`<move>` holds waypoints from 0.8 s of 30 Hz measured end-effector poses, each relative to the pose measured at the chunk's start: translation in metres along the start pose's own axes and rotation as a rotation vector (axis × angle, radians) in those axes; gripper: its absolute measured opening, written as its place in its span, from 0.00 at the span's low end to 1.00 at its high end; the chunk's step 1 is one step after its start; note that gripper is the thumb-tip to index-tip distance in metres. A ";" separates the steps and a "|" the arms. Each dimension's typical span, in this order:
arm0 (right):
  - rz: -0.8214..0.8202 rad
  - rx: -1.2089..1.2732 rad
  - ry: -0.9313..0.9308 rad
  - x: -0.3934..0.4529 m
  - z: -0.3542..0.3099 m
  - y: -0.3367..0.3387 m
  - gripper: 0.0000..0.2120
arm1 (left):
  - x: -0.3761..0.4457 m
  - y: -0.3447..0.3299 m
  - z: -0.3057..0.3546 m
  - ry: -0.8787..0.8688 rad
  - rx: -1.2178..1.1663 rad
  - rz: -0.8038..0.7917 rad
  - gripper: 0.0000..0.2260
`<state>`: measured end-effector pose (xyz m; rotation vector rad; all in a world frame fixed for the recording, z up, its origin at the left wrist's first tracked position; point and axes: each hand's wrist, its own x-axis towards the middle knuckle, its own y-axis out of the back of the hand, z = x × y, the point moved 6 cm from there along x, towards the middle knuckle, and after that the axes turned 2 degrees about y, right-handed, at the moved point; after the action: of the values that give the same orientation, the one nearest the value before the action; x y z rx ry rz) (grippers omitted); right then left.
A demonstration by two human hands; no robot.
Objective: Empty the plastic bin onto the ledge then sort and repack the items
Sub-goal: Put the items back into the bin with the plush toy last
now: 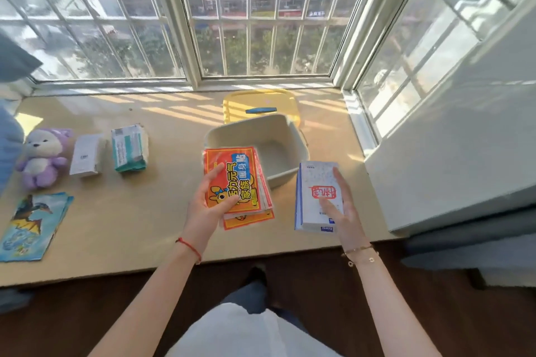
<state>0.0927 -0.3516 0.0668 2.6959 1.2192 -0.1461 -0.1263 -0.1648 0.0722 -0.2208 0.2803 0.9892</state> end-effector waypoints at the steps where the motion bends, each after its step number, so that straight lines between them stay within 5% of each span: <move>1: -0.018 0.004 -0.007 0.013 0.001 0.001 0.30 | 0.010 0.000 -0.001 0.009 0.012 0.020 0.29; 15: -0.156 -0.160 0.006 0.211 0.017 -0.035 0.31 | 0.169 -0.009 -0.020 0.119 0.086 0.153 0.31; 24: -0.358 -0.252 -0.173 0.297 0.110 -0.084 0.30 | 0.242 -0.017 -0.092 0.238 0.132 0.209 0.32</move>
<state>0.2238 -0.1016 -0.0991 2.1862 1.5379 -0.2487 0.0015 -0.0117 -0.0937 -0.1915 0.5931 1.1474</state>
